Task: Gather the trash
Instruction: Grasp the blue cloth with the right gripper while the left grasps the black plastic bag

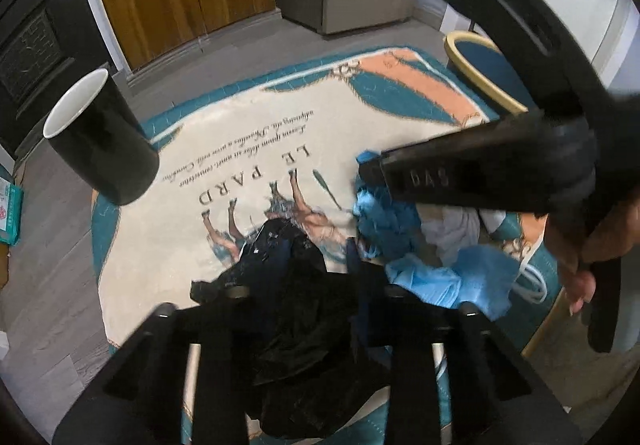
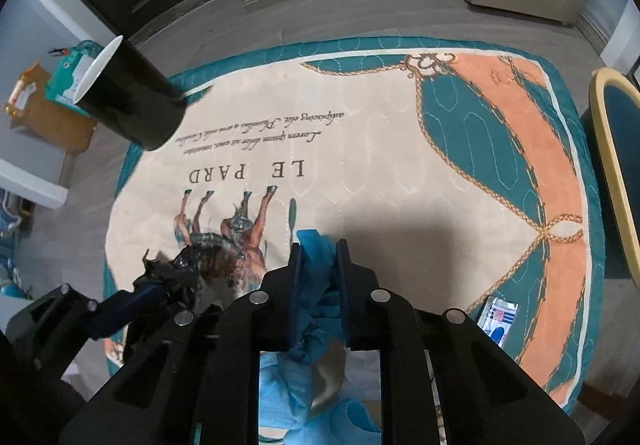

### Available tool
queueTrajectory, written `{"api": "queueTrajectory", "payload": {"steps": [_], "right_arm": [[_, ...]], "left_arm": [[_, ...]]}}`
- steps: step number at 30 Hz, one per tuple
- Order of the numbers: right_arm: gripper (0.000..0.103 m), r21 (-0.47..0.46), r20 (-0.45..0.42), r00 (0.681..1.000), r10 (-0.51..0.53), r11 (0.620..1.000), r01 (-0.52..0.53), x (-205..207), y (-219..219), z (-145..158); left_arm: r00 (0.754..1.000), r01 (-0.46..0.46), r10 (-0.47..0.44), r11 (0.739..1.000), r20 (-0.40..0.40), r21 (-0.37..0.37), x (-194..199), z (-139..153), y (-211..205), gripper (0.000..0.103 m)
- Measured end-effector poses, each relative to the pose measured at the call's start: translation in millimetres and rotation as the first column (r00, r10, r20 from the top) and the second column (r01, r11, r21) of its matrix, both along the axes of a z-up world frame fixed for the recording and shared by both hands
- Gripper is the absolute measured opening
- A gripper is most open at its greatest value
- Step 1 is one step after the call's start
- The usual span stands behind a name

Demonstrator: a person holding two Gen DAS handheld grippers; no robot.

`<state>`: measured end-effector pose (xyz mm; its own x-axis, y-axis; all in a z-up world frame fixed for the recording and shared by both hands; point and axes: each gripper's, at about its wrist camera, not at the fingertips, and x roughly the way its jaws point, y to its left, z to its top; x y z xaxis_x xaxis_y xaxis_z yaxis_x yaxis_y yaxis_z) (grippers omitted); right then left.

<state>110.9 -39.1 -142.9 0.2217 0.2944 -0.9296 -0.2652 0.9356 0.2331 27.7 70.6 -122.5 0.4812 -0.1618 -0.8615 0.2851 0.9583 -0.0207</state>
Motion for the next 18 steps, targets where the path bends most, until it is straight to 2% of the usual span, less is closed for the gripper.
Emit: {"api": "queueTrajectory", "payload": {"steps": [3,7,18], "right_arm": [[0.017,0.004,0.005,1.0,-0.006,1.0,0.006,0.2,-3.2,1.7],[0.016,0.013,0.015,1.0,-0.015,1.0,0.015,0.1,-6.2,5.6],[0.016,0.075,0.093,0.994,-0.058,0.996,0.051,1.7,-30.2,42.0]], "left_arm": [[1.0,-0.016,0.016,1.0,0.017,-0.003,0.8,4.5,2.1,0.019],[0.999,-0.028,0.029,0.999,0.023,-0.015,2.1,8.1,5.4,0.008],[0.991,-0.052,0.063,0.995,0.118,-0.09,5.5,40.6,12.7,0.004]]}}
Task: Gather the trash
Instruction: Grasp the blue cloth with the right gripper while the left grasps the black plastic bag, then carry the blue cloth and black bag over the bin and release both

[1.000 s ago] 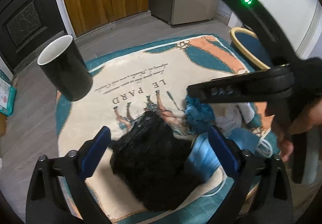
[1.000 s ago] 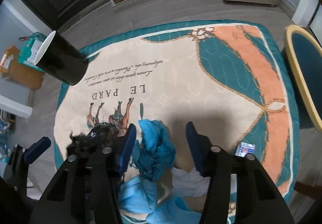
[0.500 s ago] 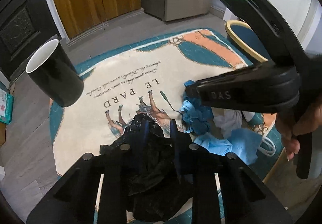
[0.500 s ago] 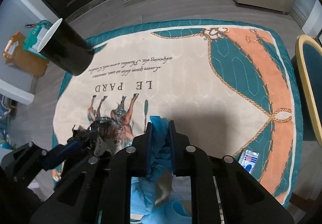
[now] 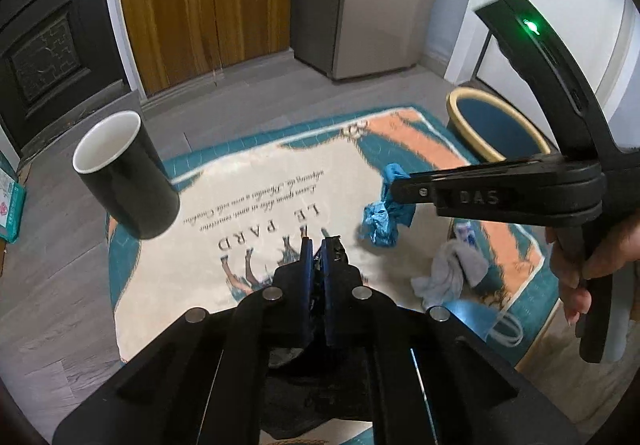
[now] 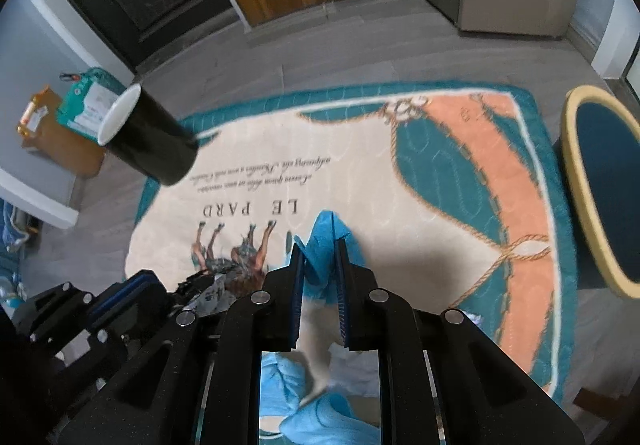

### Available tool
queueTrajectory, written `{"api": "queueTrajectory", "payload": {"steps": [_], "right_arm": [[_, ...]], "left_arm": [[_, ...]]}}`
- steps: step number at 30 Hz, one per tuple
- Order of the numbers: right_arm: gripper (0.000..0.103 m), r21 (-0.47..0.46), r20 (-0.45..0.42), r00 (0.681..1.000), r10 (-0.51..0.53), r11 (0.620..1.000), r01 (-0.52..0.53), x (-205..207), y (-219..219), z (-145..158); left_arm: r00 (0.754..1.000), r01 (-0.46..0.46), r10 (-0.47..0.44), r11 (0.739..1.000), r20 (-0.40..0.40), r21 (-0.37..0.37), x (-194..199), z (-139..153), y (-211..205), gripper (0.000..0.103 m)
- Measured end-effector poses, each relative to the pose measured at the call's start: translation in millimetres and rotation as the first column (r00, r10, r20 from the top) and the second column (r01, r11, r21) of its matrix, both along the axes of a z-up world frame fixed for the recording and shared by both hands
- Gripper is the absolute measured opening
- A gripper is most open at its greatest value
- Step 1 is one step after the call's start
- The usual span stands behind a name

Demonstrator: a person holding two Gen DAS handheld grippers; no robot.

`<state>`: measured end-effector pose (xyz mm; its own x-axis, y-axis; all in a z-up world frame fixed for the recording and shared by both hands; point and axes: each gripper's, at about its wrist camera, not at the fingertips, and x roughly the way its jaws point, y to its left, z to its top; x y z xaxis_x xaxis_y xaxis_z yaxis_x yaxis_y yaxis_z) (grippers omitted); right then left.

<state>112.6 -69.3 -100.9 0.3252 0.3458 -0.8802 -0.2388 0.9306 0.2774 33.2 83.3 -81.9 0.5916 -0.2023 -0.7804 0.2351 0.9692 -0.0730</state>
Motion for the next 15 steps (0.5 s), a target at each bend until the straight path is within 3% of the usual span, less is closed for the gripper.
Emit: {"api": "queueTrajectory", "payload": {"steps": [7,15], "right_arm": [[0.016,0.04,0.069,0.997,-0.034,0.999,0.031,2.3,-32.2,31.8],[0.016,0.092,0.143,0.986,-0.087,0.993,0.074,4.3,-85.5,66.6]], "left_arm": [[0.997,0.005,-0.001,0.999,0.081,-0.047,4.6,29.4,-7.4,0.004],[0.993,0.018,-0.011,0.998,0.116,-0.054,18.9,45.5,-25.5,0.004]]}}
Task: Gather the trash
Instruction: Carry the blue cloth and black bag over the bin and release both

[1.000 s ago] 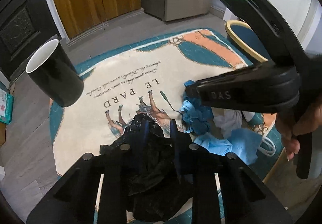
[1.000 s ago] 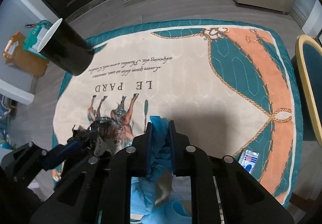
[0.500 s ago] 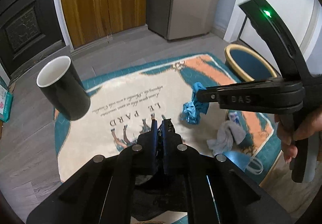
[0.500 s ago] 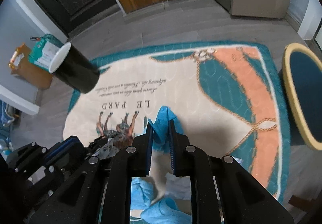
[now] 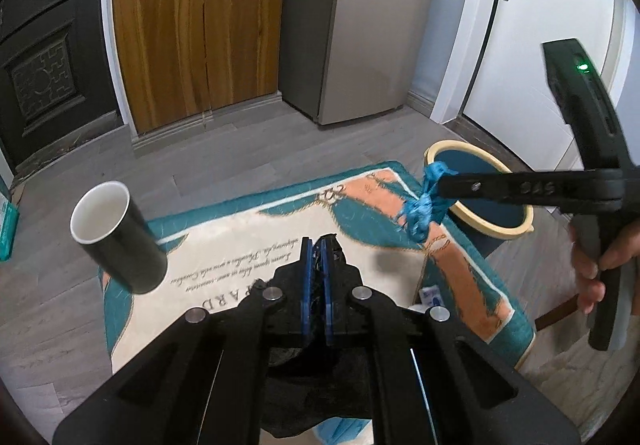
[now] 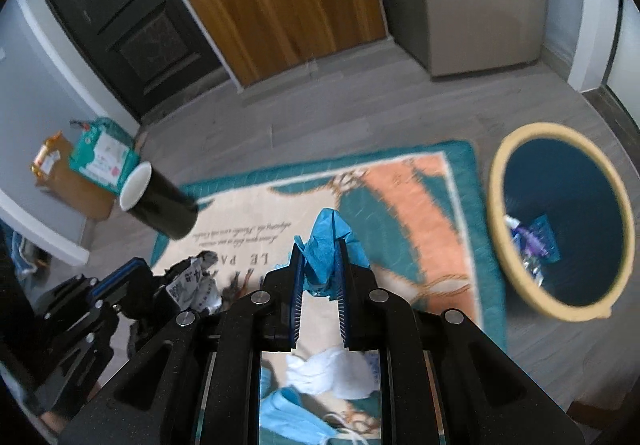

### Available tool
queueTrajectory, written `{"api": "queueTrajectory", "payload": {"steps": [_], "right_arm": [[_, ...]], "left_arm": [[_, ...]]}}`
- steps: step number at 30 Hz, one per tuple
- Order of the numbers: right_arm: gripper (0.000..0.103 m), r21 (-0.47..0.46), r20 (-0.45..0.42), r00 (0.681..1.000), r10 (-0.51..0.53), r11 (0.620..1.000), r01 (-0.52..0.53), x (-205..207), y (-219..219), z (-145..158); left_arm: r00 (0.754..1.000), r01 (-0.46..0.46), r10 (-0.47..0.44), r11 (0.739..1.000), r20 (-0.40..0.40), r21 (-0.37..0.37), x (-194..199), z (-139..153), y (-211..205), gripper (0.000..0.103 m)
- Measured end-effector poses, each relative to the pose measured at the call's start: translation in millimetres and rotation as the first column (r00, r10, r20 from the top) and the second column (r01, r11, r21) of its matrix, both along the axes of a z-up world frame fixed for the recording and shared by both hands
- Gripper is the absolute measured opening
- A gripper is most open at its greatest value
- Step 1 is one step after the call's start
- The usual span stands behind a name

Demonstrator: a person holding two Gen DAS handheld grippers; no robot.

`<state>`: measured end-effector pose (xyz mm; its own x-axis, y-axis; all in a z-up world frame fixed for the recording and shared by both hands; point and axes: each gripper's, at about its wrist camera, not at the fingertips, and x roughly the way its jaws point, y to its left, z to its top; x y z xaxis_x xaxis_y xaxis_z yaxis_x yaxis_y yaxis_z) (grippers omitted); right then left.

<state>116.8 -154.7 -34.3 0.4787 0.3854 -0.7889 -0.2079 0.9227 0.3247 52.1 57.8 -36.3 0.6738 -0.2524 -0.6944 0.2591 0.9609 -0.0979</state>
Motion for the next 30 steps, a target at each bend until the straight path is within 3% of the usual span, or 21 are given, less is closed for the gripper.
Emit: {"api": "queueTrajectory", "payload": {"steps": [13,22,30], "right_arm": [[0.016,0.061,0.046,0.995,-0.083,0.995,0.08,7.9,-91.0,17.3],[0.016,0.128,0.052,0.989,-0.142,0.983,0.134,15.9,-129.7,20.7],[0.016,0.111,0.077,0.977,-0.198,0.976,0.189,24.2,-167.2,21.9]], "left_arm": [[0.999,0.045,-0.045,0.999,0.0,0.014,28.0,1.4,-52.9,0.004],[0.995,0.102,-0.102,0.994,0.003,0.03,40.1,2.6,-94.1,0.004],[0.984,0.172,-0.174,0.983,0.042,0.063,60.5,13.4,-137.4,0.004]]}}
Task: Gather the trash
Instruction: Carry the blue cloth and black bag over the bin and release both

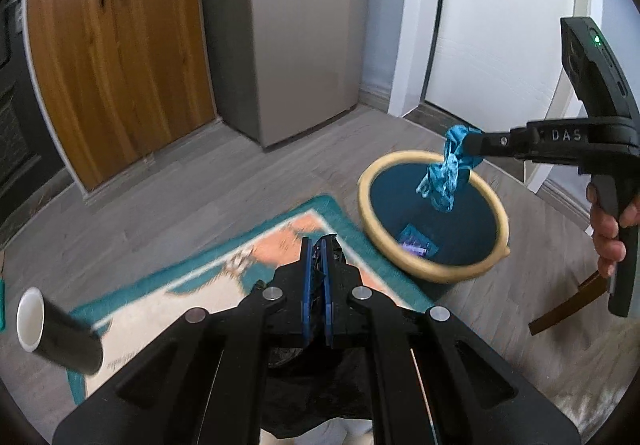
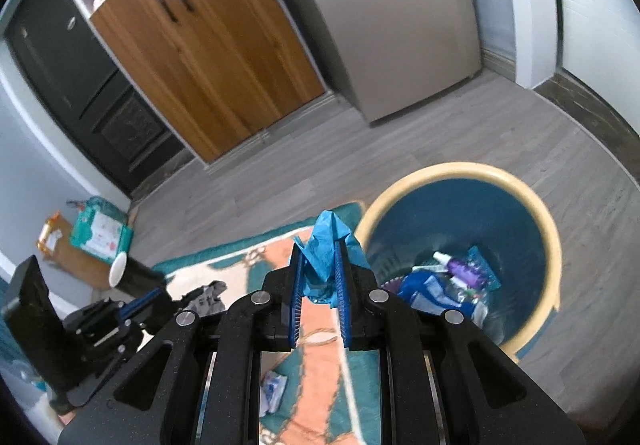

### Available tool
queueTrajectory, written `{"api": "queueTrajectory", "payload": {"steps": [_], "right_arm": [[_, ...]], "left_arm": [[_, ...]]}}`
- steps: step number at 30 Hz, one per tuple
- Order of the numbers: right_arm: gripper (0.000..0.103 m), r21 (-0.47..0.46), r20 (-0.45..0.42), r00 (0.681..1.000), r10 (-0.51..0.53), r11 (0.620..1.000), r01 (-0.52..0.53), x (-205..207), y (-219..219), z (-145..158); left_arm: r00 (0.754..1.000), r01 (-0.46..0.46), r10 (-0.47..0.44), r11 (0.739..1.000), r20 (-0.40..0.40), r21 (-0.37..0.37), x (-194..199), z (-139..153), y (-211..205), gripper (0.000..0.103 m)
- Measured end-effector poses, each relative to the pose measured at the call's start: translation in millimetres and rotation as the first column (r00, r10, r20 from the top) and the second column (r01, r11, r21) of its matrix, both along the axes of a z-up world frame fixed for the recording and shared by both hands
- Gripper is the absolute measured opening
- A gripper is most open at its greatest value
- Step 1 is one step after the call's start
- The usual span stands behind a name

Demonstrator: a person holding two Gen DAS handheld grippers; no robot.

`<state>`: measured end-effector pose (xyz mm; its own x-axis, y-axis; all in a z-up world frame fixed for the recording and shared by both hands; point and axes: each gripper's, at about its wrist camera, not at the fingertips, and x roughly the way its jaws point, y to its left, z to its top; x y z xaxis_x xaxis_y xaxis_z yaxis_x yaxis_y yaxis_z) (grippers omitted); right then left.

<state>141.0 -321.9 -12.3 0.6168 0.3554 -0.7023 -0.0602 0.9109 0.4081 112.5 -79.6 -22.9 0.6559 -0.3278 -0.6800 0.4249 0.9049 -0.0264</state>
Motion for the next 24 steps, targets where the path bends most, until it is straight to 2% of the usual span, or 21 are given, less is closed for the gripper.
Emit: {"api": "queueTrajectory", "payload": {"steps": [6,10,14,17,24], "right_arm": [[0.016,-0.082,0.06,0.994,-0.086,0.993,0.091,1.3,-47.6,14.3],[0.016,-0.127,0.065,0.987,-0.149,0.98,0.156,-1.7,-87.8,15.2],[0.016,-0.084,0.007,0.978,-0.21,0.974,0.209,0.2,-116.3,-4.0],[0.016,-0.055,-0.062,0.976,-0.208,0.977,0.205,7.5,-117.9,-24.7],[0.016,-0.118,-0.157,0.972,-0.172,0.981,0.154,19.6,-97.4,-56.6]], "left_arm": [[0.998,0.067,-0.067,0.997,-0.005,-0.034,13.6,1.8,-41.8,0.004],[0.992,0.122,-0.122,0.991,0.008,-0.049,18.7,3.3,-75.0,0.004],[0.986,0.166,-0.166,0.983,0.017,-0.072,24.3,0.1,-103.2,0.004],[0.983,0.184,-0.185,0.979,0.002,-0.088,30.4,-8.2,-119.0,0.004],[0.98,0.196,-0.199,0.976,-0.019,-0.094,44.8,-31.4,-144.2,0.004]]}}
